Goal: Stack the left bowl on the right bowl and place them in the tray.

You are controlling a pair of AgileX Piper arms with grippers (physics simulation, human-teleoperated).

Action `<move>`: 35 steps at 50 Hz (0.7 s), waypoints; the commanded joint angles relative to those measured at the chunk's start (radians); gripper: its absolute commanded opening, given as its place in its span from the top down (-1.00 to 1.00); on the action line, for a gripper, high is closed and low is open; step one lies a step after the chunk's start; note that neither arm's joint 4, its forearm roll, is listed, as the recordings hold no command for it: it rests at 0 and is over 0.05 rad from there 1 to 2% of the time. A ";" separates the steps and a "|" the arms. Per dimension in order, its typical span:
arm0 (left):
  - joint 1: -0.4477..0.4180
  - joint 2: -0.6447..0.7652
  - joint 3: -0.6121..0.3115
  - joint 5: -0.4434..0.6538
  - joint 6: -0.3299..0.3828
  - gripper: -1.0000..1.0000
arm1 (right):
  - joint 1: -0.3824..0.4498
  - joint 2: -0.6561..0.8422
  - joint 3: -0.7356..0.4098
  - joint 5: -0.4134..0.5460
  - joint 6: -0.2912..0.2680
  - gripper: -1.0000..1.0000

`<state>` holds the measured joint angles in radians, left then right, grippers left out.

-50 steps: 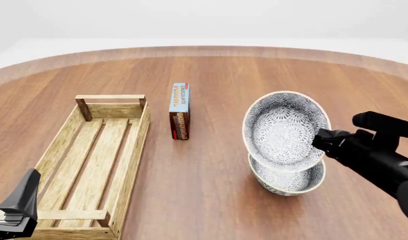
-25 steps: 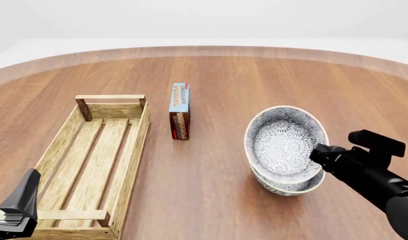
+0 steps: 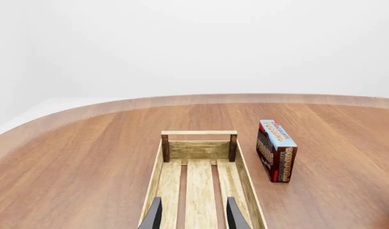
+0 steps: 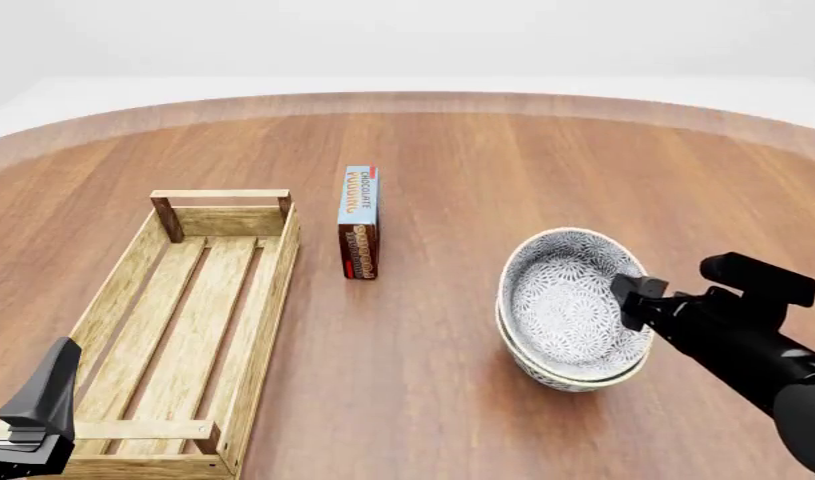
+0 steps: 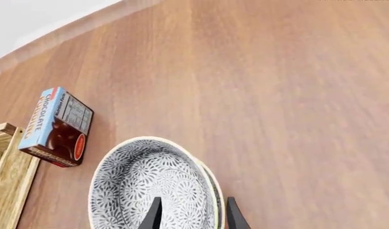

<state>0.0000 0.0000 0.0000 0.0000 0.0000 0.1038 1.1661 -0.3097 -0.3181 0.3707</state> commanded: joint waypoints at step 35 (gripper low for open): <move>0.000 0.000 0.000 0.000 0.000 -1.00 | -0.092 -0.012 -0.006 0.130 -0.171 -1.00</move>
<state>0.0000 0.0000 0.0000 0.0000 0.0000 0.0158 1.1177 -0.3445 -0.1591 0.2191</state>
